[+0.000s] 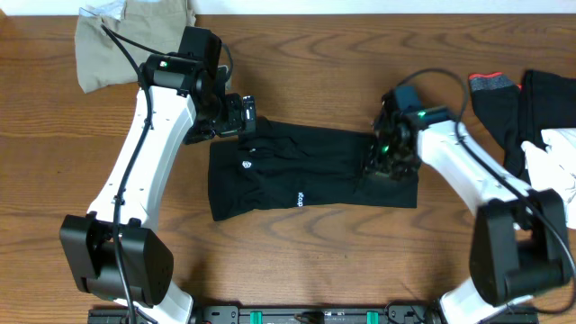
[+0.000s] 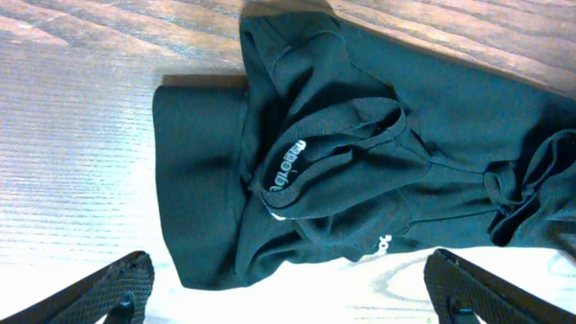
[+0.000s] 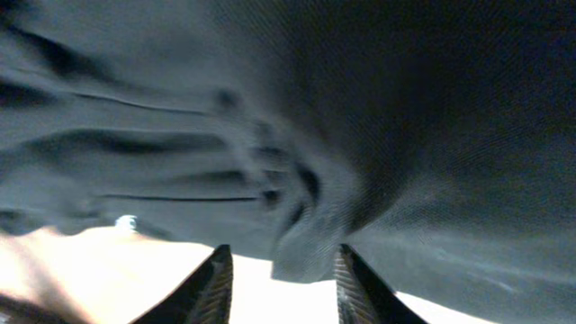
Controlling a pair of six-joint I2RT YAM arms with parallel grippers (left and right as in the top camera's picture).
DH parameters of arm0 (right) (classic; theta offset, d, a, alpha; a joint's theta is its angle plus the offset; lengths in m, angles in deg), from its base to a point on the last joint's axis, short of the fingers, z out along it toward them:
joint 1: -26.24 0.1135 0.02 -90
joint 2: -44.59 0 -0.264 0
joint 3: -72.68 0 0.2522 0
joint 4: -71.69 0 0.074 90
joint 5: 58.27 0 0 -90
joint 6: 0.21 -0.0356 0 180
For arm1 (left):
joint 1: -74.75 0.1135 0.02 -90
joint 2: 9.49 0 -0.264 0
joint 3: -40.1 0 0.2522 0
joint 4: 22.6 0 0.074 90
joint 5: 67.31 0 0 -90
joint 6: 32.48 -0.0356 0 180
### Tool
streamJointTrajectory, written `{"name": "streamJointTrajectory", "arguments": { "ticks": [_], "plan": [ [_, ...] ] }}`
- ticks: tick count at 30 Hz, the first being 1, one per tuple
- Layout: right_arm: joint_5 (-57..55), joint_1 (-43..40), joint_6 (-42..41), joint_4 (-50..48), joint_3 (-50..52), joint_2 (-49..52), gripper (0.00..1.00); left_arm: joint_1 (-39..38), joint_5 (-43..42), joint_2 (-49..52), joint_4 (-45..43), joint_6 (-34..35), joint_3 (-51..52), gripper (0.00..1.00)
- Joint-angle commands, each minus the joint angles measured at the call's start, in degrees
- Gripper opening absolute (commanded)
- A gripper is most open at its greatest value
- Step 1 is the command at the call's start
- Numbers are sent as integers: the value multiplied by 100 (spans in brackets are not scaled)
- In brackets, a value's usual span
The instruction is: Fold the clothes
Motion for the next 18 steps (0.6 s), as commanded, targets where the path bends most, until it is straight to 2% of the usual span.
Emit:
{"name": "streamJointTrajectory", "arguments": {
  "ticks": [1, 3, 7, 14, 18],
  "plan": [
    [24, -181, 142, 44, -424, -566, 42, 2, 72, -35, 33, -55, 11, 98],
    [22, -278, 146, -42, -444, -723, 53, 2, 72, -35, 33, -55, 11, 98],
    [-87, -356, 142, -166, -402, -678, 55, 2, 72, -35, 35, -55, 11, 98],
    [-35, -219, 83, -509, -260, -96, 42, 2, 72, -35, 33, -55, 11, 98],
    [-37, -59, -129, -675, -260, 420, 30, 4, 72, -35, 33, -55, 11, 98]
  ]
}}
